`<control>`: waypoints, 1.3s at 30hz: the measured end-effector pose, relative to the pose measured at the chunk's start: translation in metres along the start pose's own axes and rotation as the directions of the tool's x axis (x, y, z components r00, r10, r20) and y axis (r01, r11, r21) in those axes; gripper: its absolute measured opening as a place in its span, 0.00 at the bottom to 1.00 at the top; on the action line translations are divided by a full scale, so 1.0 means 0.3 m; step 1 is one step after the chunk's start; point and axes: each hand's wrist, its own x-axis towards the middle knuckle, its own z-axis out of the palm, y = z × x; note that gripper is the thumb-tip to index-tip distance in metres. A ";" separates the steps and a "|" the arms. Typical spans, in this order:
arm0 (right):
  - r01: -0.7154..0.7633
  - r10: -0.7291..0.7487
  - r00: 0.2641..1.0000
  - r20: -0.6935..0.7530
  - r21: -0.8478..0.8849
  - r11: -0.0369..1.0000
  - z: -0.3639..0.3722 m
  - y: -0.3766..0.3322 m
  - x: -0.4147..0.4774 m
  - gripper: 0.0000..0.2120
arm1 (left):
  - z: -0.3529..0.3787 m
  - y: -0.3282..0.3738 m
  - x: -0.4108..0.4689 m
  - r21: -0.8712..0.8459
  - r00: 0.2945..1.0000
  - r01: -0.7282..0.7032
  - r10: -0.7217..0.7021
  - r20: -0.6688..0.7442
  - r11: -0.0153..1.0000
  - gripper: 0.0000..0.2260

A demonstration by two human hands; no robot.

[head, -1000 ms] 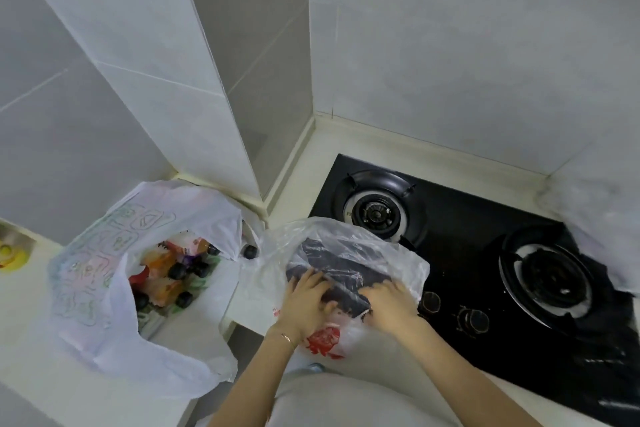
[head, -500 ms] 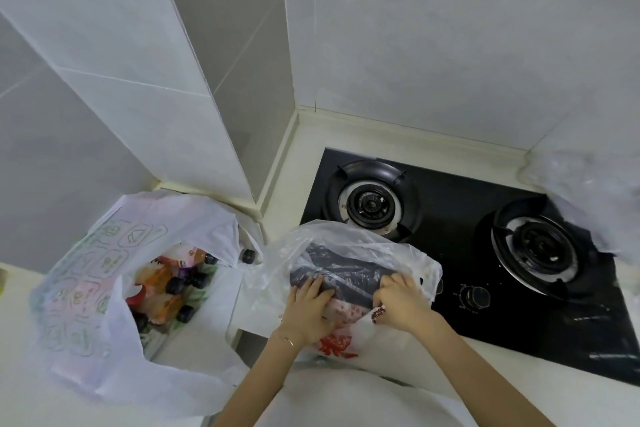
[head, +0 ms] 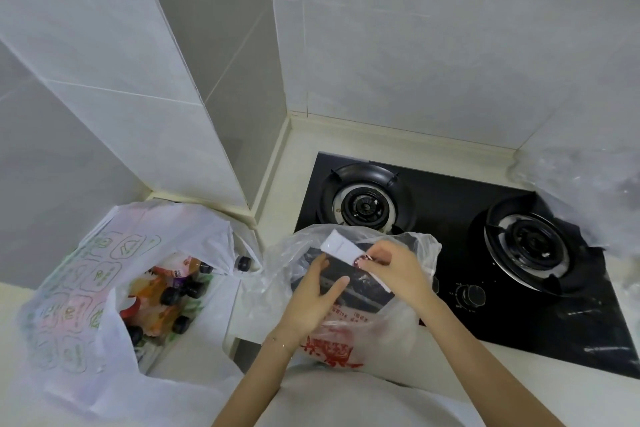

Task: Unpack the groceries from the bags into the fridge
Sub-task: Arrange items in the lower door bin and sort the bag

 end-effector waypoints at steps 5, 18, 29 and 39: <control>-0.040 -0.004 0.990 0.144 0.307 0.951 0.010 -0.089 -0.028 0.08 | 0.012 0.086 -0.020 -0.280 0.999 -0.053 0.051 -0.012 0.959 0.13; 0.298 -0.020 0.932 0.362 -0.733 0.612 -0.064 0.142 -0.074 0.29 | -0.062 -0.014 0.078 0.582 0.903 -0.172 0.363 -0.228 0.795 0.18; 0.231 0.176 0.912 0.371 -0.817 0.528 -0.131 0.308 -0.145 0.70 | -0.042 -0.098 0.132 0.792 0.998 -0.019 0.059 -0.021 0.611 0.26; 0.086 0.224 0.940 0.257 -0.815 0.574 -0.131 0.325 -0.188 0.51 | -0.083 -0.117 0.153 0.790 0.999 -0.011 0.034 -0.013 0.612 0.25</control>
